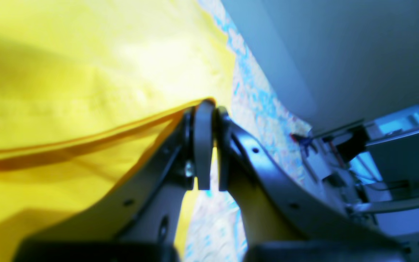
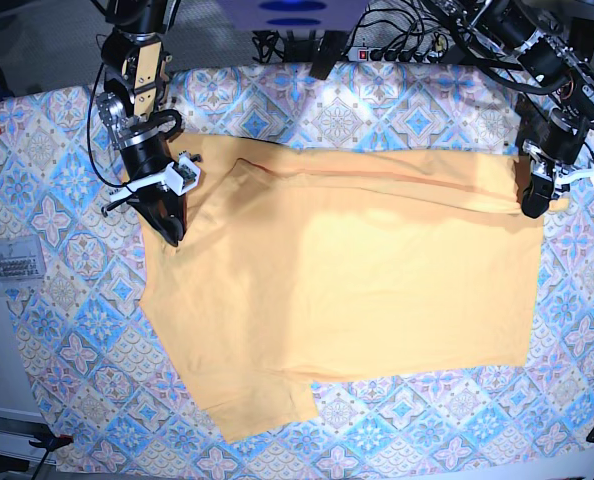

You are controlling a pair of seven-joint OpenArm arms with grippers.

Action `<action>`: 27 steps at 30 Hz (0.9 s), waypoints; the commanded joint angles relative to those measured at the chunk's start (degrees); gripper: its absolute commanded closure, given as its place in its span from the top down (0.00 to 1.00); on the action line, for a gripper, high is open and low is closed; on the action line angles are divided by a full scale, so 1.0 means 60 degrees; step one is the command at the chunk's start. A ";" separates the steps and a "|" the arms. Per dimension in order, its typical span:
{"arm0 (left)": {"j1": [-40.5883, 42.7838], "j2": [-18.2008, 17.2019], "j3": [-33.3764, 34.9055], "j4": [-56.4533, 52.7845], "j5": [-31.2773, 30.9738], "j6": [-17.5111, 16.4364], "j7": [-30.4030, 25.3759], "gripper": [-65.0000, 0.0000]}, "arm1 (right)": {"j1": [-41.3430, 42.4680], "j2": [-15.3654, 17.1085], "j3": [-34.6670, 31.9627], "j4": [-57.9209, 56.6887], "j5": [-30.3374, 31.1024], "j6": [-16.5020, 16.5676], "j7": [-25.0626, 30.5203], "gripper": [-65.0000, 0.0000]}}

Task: Fold the T-shirt properly
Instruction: 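Lower both grippers onto the shirt's collar edge and release the fabric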

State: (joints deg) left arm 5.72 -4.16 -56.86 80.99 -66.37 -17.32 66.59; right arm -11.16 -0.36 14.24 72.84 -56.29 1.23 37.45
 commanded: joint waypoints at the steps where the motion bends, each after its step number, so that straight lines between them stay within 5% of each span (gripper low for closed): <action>1: -0.0066 -0.0149 -0.0025 0.0150 -0.0213 -0.0065 -0.0102 0.00 | 0.0167 0.0067 -0.0007 0.0131 0.0188 -0.0155 0.0183 0.00; 27: -0.0271 -0.0149 -0.0069 0.0179 -0.0140 -0.0065 -0.0102 0.00 | 0.1486 0.0067 -0.0344 -0.0074 0.0173 -0.0155 -0.1048 0.00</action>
State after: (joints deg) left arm 4.49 -4.12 -57.14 81.06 -66.06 -17.32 66.63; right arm -2.87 -0.14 12.25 71.44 -56.16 1.30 30.17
